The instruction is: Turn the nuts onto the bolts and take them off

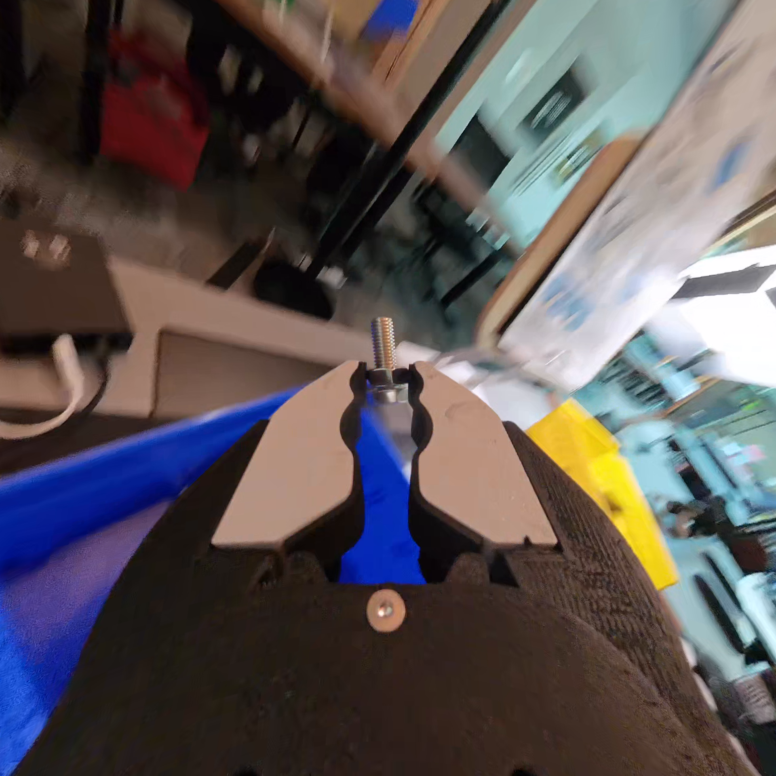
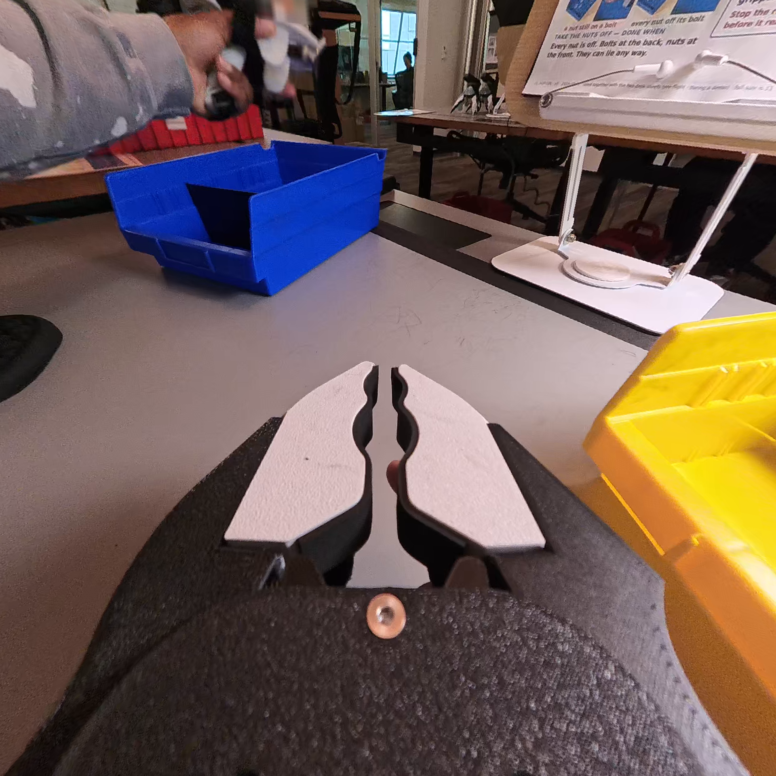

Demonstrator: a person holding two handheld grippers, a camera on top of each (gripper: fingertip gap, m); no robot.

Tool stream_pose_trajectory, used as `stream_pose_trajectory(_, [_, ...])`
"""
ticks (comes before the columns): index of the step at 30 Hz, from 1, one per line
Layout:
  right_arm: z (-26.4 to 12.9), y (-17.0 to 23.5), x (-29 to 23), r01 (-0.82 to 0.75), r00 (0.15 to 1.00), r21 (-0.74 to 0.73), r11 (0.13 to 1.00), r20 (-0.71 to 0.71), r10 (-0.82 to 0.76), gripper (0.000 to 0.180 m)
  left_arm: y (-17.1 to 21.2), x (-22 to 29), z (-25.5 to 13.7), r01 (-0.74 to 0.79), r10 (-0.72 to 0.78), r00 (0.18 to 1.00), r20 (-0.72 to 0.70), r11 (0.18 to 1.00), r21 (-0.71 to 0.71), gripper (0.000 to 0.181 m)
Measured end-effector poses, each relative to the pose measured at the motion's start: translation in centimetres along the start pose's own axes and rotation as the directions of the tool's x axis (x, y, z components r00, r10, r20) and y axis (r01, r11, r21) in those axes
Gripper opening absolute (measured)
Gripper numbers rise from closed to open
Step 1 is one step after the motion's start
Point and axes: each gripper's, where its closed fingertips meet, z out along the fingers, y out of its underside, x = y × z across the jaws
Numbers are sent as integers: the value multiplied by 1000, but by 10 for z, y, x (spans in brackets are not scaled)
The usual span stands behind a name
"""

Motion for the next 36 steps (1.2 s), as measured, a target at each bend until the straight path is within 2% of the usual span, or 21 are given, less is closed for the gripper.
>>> stream_pose_trajectory(1, [0,1,-1,3,1000,-2,1000,1,-3,5,-20,15,-7,20,-13,997,-71,994,103,20])
stream_pose_trajectory(4, [2,4,-1,6,1000,-6,1000,0,-6,5,-68,64,-37,2,98,971,-220,911,413,20])
stream_pose_trajectory(5, [2,4,-2,2,1000,-6,1000,0,-2,5,-74,81,-48,-43,174,959,-223,870,492,19])
stream_pose_trajectory(7, [2,3,-1,-7,1000,8,1000,-5,7,5,-66,118,-57,-158,325,920,-221,821,549,19])
stream_pose_trajectory(9, [1,-7,-1,-2,1000,47,999,-9,2,5,-34,163,-62,-261,467,844,-264,787,559,19])
stream_pose_trajectory(11, [1,-29,-2,2,1000,103,995,-7,-1,5,13,209,-66,-328,574,746,-339,759,563,19])
stream_pose_trajectory(15, [7,-106,-13,-13,997,241,970,75,-6,8,115,285,-69,-392,664,575,-478,736,552,19])
stream_pose_trajectory(18, [12,-169,-28,-44,983,314,949,181,-14,16,169,329,-72,-389,672,472,-571,740,549,19])
stream_pose_trajectory(21, [10,-209,-43,-72,959,354,933,283,-33,19,200,354,-77,-349,634,410,-655,773,530,20])
stream_pose_trajectory(25, [3,-205,-62,-97,910,348,932,411,-58,20,233,363,-79,-373,595,349,-724,797,475,19])
stream_pose_trajectory(30, [1,-187,-70,-133,840,274,953,541,-39,18,252,359,-70,-387,548,336,-766,822,418,19])
stream_pose_trajectory(36, [8,-170,-68,-36,849,237,971,519,-95,9,261,353,-62,-425,530,345,-775,824,374,19])
